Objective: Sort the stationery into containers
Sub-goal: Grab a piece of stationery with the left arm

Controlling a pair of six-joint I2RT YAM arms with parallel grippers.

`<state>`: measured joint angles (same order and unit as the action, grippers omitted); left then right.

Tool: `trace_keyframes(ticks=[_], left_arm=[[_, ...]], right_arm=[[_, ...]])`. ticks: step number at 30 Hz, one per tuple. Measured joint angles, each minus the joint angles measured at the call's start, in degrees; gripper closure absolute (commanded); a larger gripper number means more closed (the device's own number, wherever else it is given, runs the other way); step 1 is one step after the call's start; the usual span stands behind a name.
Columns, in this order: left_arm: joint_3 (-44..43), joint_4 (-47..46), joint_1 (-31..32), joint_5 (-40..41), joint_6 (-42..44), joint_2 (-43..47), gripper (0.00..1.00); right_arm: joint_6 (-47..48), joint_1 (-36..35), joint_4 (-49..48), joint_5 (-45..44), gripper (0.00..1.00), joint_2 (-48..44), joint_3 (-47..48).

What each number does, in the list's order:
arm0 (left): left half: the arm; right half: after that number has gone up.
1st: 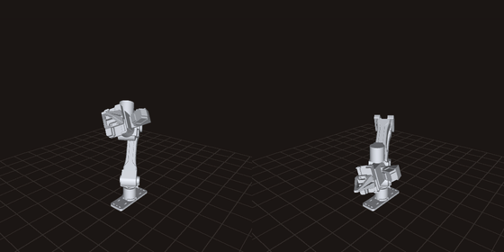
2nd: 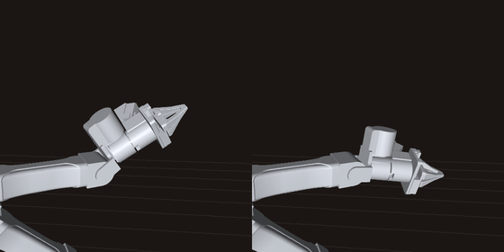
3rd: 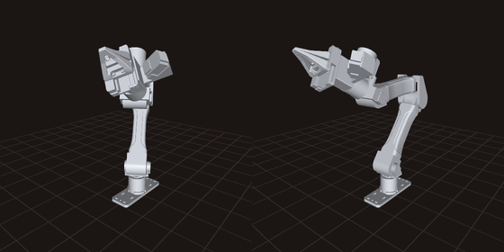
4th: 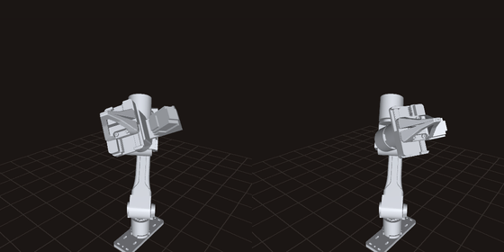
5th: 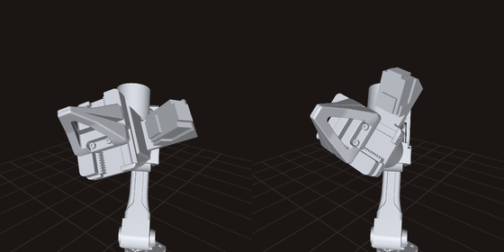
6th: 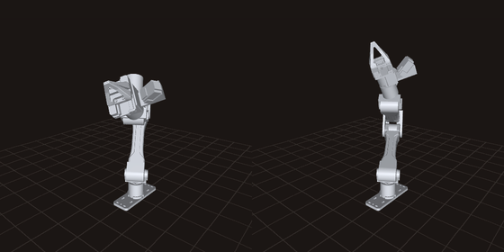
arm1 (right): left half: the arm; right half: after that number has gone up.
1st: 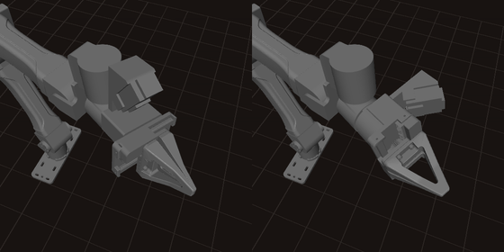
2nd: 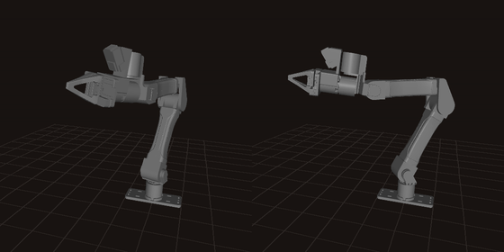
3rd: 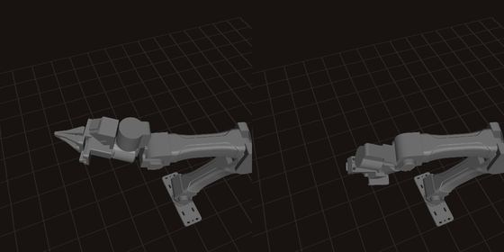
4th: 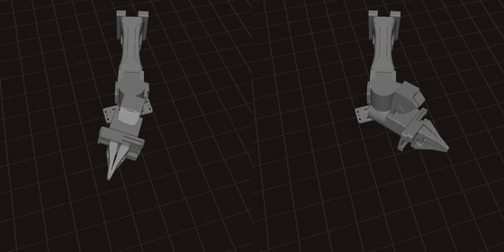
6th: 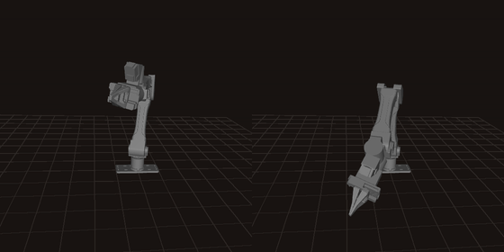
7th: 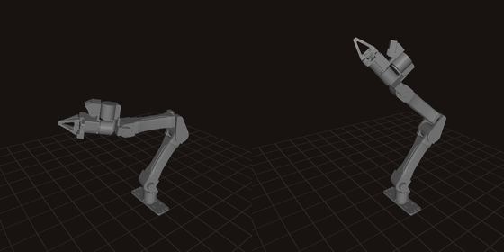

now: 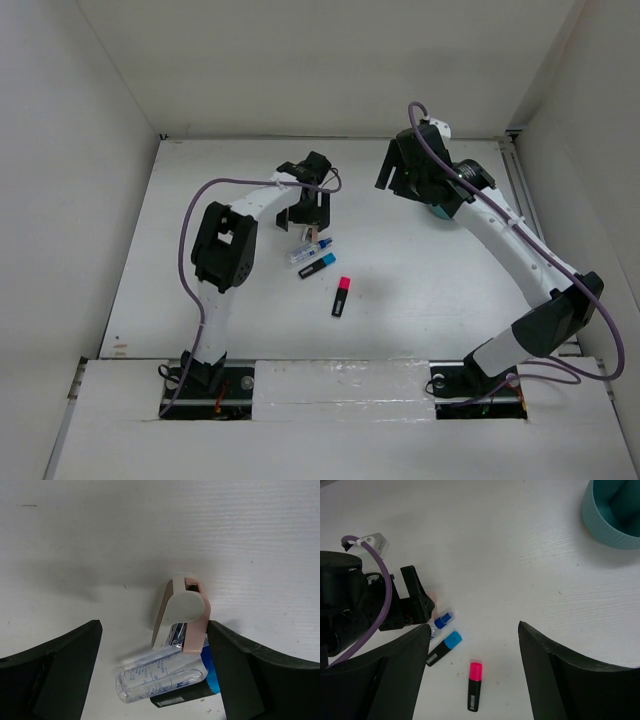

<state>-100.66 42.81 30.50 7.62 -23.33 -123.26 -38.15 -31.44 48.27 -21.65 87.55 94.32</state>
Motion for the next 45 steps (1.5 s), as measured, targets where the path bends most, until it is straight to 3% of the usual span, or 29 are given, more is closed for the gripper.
trace_keyframes(ticks=[18,28,45], left_arm=[[-4.33,0.57,0.02,-0.68,0.02,-5.22,0.24],[-5.01,0.96,0.02,-0.46,-0.04,-5.55,0.23],[13.35,-1.31,0.02,-0.87,-0.28,5.9,0.23]], right_arm=[[1.07,-0.02,-0.83,1.36,0.24,0.66,0.13],[1.33,-0.13,-0.81,1.97,0.24,0.92,0.13],[1.25,-2.12,-2.51,2.08,0.24,0.92,0.07]])
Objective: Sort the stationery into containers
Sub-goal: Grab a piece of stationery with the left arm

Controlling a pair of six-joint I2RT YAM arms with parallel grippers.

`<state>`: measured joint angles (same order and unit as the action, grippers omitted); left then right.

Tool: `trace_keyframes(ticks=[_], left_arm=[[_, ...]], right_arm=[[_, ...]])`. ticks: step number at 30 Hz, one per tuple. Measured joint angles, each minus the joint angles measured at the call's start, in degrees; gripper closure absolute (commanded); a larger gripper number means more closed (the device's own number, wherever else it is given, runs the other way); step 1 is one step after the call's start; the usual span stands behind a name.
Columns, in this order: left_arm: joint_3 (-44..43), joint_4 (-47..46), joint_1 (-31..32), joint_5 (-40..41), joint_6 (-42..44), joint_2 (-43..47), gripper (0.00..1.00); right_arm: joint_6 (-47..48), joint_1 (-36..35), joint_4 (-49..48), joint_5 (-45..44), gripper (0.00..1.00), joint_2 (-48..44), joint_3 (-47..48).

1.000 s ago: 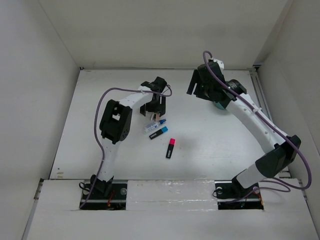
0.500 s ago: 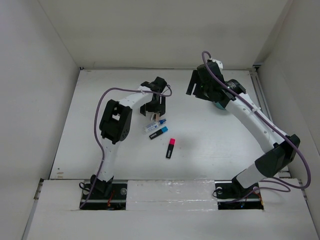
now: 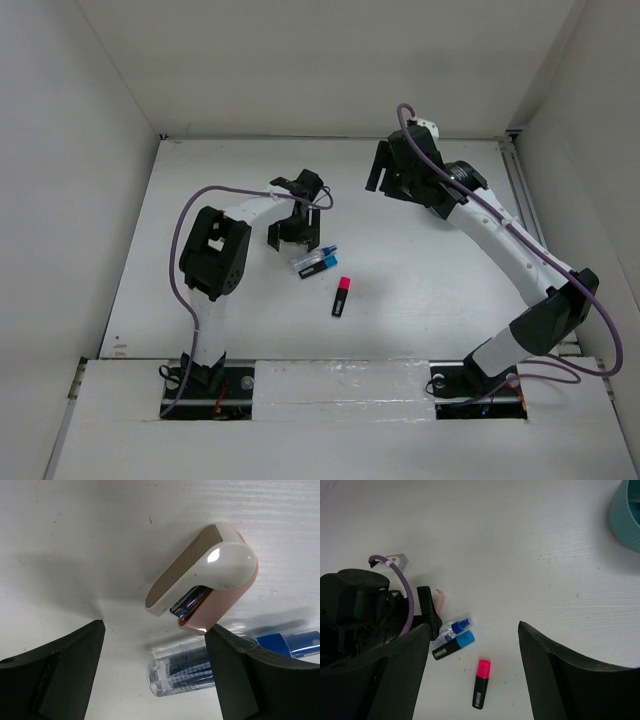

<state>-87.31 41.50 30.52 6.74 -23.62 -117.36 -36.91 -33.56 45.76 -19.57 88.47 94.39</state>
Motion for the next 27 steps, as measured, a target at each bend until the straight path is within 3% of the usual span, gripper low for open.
trace_keyframes(ticks=[6,10,16,27], left_arm=[[1.09,-1.6,0.0,-0.44,0.66,0.87,0.23],[-0.24,-1.95,0.0,-0.48,1.79,0.87,0.14],[-3.26,-4.22,0.0,-1.53,3.65,0.87,0.13],[-3.26,-5.79,0.0,-3.34,5.33,0.17,0.24]], right_arm=[[0.0,-0.52,-0.02,0.09,0.24,0.0,0.0],[0.0,-0.66,0.0,0.11,0.24,0.0,0.0],[0.07,-0.66,0.09,0.09,0.24,0.02,0.0],[0.72,-0.52,0.13,0.09,0.24,0.02,0.0]])
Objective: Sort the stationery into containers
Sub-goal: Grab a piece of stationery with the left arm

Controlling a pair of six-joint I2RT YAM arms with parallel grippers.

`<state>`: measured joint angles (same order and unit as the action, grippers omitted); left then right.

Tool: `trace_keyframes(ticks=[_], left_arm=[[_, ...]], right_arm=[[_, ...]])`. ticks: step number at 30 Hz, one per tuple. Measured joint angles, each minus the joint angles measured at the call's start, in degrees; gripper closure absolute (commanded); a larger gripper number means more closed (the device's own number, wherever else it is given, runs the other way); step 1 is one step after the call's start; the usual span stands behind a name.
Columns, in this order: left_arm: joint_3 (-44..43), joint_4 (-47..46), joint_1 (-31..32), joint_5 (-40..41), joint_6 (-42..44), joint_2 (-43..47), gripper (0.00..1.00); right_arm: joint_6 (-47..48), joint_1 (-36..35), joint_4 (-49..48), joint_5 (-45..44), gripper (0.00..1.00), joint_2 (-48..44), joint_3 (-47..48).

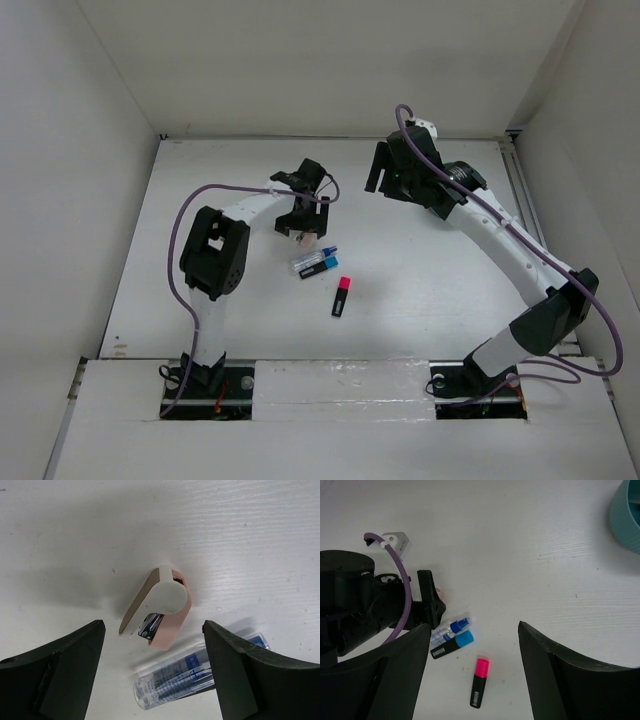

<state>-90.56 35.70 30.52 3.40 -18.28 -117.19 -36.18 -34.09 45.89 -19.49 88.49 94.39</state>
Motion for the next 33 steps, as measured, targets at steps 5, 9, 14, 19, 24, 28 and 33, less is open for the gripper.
trace_keyframes(ticks=[5,9,14,19,24,28,33], left_arm=[[0.02,-0.24,0.0,-0.15,0.13,-1.42,0.36],[0.31,-0.31,0.0,-0.15,0.15,-2.32,0.36],[1.31,-0.94,0.0,0.52,0.31,-2.14,0.45],[1.84,-1.53,0.0,0.52,0.31,-1.84,0.5],[1.81,-1.6,0.0,0.55,0.31,-1.84,0.51],[1.84,-1.62,0.0,0.52,0.31,-1.84,0.61],[1.84,-1.75,-0.02,0.11,0.22,-1.84,0.8]], right_arm=[[0.04,0.0,0.0,0.0,0.24,0.0,0.02],[0.22,0.0,0.02,0.02,0.24,0.0,0.02],[0.28,-0.02,0.0,0.02,0.24,0.0,0.02],[0.37,-0.02,0.0,0.02,0.24,0.0,0.02],[0.37,-0.02,0.0,0.02,0.24,0.0,0.02],[0.37,-0.02,0.0,0.02,0.24,0.0,0.02],[0.37,-0.02,0.0,0.0,0.24,0.0,0.02]])
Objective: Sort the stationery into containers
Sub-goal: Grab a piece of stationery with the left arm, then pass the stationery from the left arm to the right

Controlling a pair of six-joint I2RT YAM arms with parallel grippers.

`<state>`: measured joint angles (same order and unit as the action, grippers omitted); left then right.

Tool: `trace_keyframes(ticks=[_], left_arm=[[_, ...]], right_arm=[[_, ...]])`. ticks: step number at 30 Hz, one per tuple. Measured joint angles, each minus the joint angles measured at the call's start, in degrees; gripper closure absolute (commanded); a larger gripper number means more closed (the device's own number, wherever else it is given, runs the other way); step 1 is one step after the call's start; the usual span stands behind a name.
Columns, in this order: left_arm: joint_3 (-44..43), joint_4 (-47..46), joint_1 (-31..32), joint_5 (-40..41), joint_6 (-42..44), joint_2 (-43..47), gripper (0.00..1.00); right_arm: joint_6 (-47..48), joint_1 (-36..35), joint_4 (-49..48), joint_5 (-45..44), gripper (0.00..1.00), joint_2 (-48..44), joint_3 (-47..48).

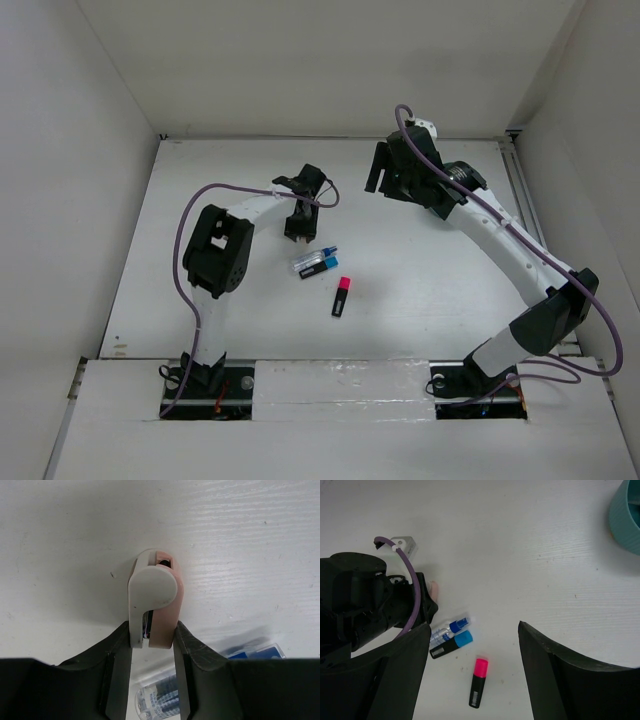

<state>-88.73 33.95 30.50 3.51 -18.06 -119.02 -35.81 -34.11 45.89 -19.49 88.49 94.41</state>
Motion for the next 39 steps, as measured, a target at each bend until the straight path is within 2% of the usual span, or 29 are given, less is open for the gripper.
trace_keyframes(ticks=[1,2,3,4,5,11,18,25,31,39], left_arm=[[0.0,0.0,0.0,-0.13,0.02,0.0,0.83],[0.0,-0.02,-0.02,-0.26,0.0,0.0,0.91],[0.0,-0.02,-0.02,-0.33,-0.02,0.0,0.91],[0.0,-0.07,-0.04,-0.48,-0.02,0.0,0.99],[0.0,-0.09,-0.09,-0.59,-0.02,0.0,1.0],[0.09,-0.44,-0.15,-2.12,-0.24,0.2,1.0],[2.34,-2.32,-0.11,-3.78,-0.52,2.75,1.0],[6.97,-9.38,-0.13,-7.37,-0.31,16.85,1.0],[10.73,-18.75,-0.13,-15.39,1.18,29.57,1.0],[11.91,-23.56,-0.11,-26.49,3.93,33.55,1.0]], right_arm=[[0.0,0.0,0.0,0.0,0.24,0.0,0.0],[0.0,0.0,0.0,0.0,0.24,0.0,0.0],[0.0,0.0,0.0,0.02,0.24,0.02,0.0],[0.0,0.0,0.0,0.02,0.24,0.0,0.0],[0.0,0.0,0.0,0.02,0.24,0.0,0.0],[1.09,1.01,-0.61,2.51,0.24,0.0,-0.02],[2.51,6.86,-4.59,10.01,0.25,0.0,-0.76],[2.95,11.52,-6.47,16.63,0.25,-0.02,-0.72],[0.98,12.07,-8.17,22.25,0.26,-0.02,-0.72],[-3.74,8.33,-13.81,29.44,0.26,-0.02,-1.36]])
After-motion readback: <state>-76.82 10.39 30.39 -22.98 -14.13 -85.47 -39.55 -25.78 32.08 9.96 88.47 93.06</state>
